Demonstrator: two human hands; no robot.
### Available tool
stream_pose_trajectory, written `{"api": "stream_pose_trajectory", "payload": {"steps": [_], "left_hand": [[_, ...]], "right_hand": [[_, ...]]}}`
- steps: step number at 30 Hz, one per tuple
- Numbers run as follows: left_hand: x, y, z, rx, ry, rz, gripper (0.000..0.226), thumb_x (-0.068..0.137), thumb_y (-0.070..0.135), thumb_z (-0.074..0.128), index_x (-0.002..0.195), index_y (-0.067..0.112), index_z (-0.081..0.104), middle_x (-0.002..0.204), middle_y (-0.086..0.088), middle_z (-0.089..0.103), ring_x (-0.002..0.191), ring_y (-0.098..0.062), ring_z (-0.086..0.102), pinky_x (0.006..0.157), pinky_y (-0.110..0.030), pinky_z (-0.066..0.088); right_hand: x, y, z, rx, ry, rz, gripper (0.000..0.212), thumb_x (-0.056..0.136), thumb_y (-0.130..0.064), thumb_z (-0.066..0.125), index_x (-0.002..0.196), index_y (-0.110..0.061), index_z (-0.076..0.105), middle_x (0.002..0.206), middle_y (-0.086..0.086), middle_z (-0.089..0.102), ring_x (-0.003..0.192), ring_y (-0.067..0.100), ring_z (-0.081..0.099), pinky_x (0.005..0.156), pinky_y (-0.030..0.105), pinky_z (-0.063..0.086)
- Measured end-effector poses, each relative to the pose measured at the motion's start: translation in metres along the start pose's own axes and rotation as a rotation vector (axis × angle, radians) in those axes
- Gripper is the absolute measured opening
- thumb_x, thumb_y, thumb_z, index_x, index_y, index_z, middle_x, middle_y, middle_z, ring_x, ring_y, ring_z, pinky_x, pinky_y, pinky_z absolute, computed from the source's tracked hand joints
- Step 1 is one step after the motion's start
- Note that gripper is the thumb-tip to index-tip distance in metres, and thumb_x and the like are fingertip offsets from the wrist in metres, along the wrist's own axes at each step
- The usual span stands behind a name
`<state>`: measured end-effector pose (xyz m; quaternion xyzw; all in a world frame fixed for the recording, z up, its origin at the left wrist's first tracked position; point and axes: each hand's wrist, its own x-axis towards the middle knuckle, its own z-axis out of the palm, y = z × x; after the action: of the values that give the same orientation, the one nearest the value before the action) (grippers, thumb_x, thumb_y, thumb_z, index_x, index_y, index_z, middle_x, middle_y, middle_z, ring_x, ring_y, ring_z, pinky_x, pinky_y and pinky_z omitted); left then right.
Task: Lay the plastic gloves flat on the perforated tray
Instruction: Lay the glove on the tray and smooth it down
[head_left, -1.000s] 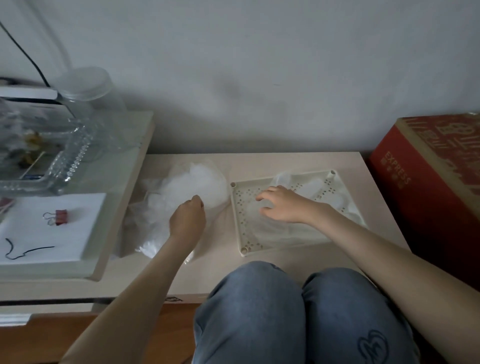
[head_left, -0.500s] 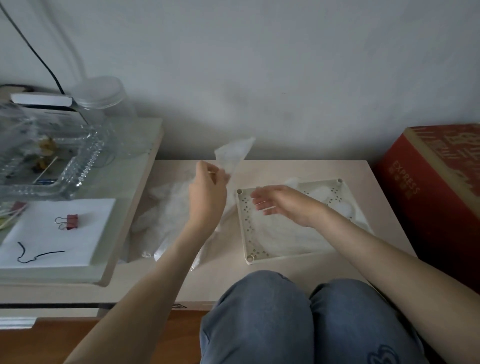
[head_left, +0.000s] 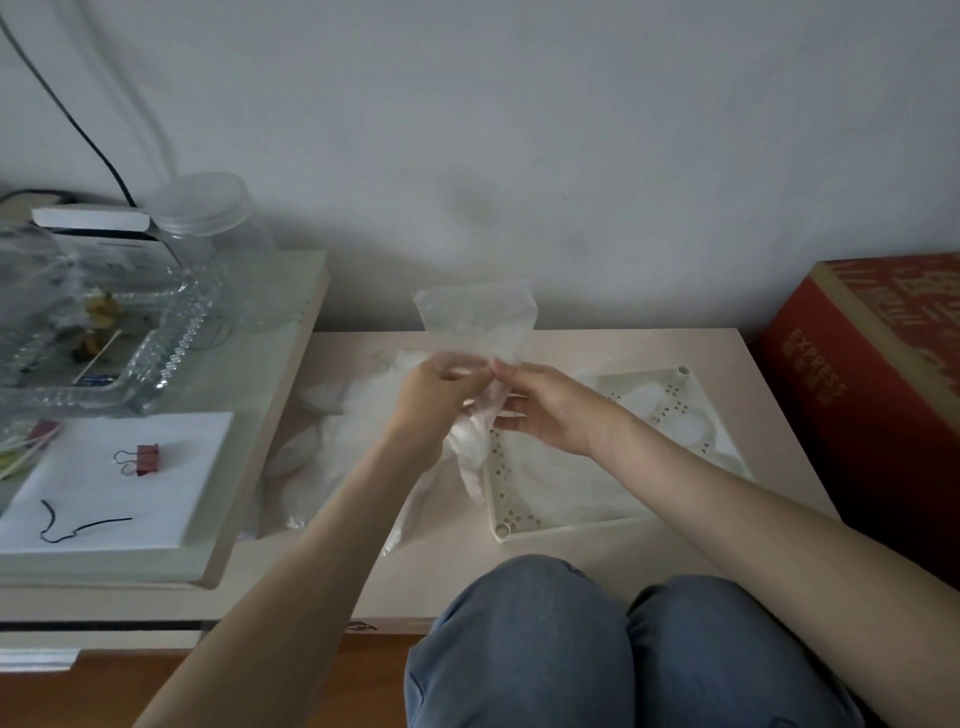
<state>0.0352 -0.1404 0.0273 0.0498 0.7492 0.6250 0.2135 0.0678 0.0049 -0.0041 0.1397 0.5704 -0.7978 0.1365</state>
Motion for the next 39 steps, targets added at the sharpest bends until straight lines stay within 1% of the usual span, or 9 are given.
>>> {"api": "stream_pose_trajectory", "payload": {"steps": [5, 12, 14, 18, 21, 25, 32, 36, 39], "left_hand": [[0.003, -0.002, -0.026, -0.02, 0.189, 0.001, 0.034, 0.104, 0.031, 0.036, 0.101, 0.017, 0.067, 0.077, -0.002, 0.06, 0.076, -0.016, 0.06, 0.073, -0.026, 0.052], [0.009, -0.002, -0.072, -0.293, 0.444, 0.048, 0.033, 0.102, 0.026, 0.044, 0.084, 0.014, 0.07, 0.088, -0.006, 0.071, 0.084, -0.019, 0.068, 0.081, -0.03, 0.056], [0.009, -0.002, -0.079, -0.403, 0.398, 0.061, 0.03, 0.102, 0.02, 0.045, 0.088, 0.009, 0.069, 0.086, -0.009, 0.071, 0.081, -0.019, 0.069, 0.079, -0.029, 0.057], [0.011, 0.0, -0.081, -0.738, 0.203, 0.034, 0.024, 0.102, 0.012, 0.042, 0.091, 0.006, 0.062, 0.078, -0.01, 0.073, 0.076, -0.022, 0.072, 0.075, -0.033, 0.06], [0.014, 0.005, -0.068, -1.029, 0.02, -0.009, 0.033, 0.103, 0.014, 0.037, 0.084, 0.003, 0.062, 0.076, -0.01, 0.071, 0.081, -0.02, 0.072, 0.075, -0.032, 0.06], [0.014, 0.014, -0.039, -1.079, -0.124, -0.025, 0.038, 0.103, 0.025, 0.035, 0.096, 0.007, 0.068, 0.088, -0.006, 0.073, 0.079, -0.016, 0.071, 0.073, -0.027, 0.058], [0.015, -0.002, 0.012, -1.042, -0.258, -0.025, 0.017, 0.09, 0.014, 0.047, 0.105, 0.009, 0.054, 0.092, -0.006, 0.064, 0.072, -0.012, 0.066, 0.066, -0.023, 0.055], [0.019, -0.018, 0.016, -1.083, -0.333, -0.135, 0.026, 0.083, 0.026, 0.056, 0.104, 0.012, 0.061, 0.114, -0.012, 0.064, 0.103, -0.027, 0.062, 0.096, -0.042, 0.048], [0.029, -0.03, 0.018, -0.863, -0.39, -0.289, 0.06, 0.078, 0.057, 0.051, 0.109, 0.007, 0.062, 0.11, -0.015, 0.067, 0.096, -0.029, 0.065, 0.084, -0.04, 0.054]], "right_hand": [[0.026, 0.001, 0.015, -0.116, 0.146, -0.077, 0.012, 0.096, -0.013, 0.055, 0.094, -0.003, 0.062, 0.08, 0.008, 0.064, 0.073, 0.022, 0.062, 0.066, 0.03, 0.052], [0.067, 0.024, 0.054, -0.219, 0.082, 0.106, 0.019, 0.094, -0.012, 0.057, 0.076, -0.009, 0.056, 0.071, 0.007, 0.055, 0.063, 0.017, 0.054, 0.058, 0.024, 0.05], [0.072, 0.024, 0.06, -0.378, 0.169, 0.142, 0.017, 0.091, -0.017, 0.063, 0.097, -0.006, 0.052, 0.089, 0.006, 0.055, 0.077, 0.015, 0.056, 0.071, 0.026, 0.05], [0.064, 0.003, 0.054, -0.762, 0.365, -0.065, 0.076, 0.087, -0.023, 0.065, 0.148, -0.006, 0.023, 0.148, 0.01, 0.034, 0.137, 0.024, 0.033, 0.109, 0.035, 0.031], [0.036, -0.02, 0.051, -0.28, -0.005, -0.087, 0.042, 0.097, -0.037, 0.046, 0.133, -0.016, 0.048, 0.13, -0.005, 0.053, 0.116, 0.0, 0.053, 0.102, 0.021, 0.038], [0.009, -0.021, 0.034, 0.095, -0.266, 0.05, 0.043, 0.088, -0.046, 0.043, 0.107, -0.019, 0.069, 0.096, -0.001, 0.071, 0.086, 0.013, 0.068, 0.075, 0.024, 0.053], [-0.013, -0.017, -0.019, 0.286, -0.119, -0.091, 0.031, 0.067, -0.025, 0.082, 0.092, -0.011, 0.07, 0.091, 0.008, 0.067, 0.076, 0.02, 0.067, 0.063, 0.034, 0.057], [-0.039, -0.023, -0.064, 0.104, 0.055, -0.127, 0.012, 0.083, -0.008, 0.052, 0.078, -0.004, 0.063, 0.075, 0.011, 0.071, 0.066, 0.023, 0.068, 0.057, 0.032, 0.055], [-0.057, -0.022, -0.102, -0.158, 0.209, -0.05, 0.015, 0.088, 0.005, 0.05, 0.08, -0.007, 0.05, 0.074, 0.007, 0.07, 0.055, 0.02, 0.063, 0.045, 0.028, 0.049]]}}
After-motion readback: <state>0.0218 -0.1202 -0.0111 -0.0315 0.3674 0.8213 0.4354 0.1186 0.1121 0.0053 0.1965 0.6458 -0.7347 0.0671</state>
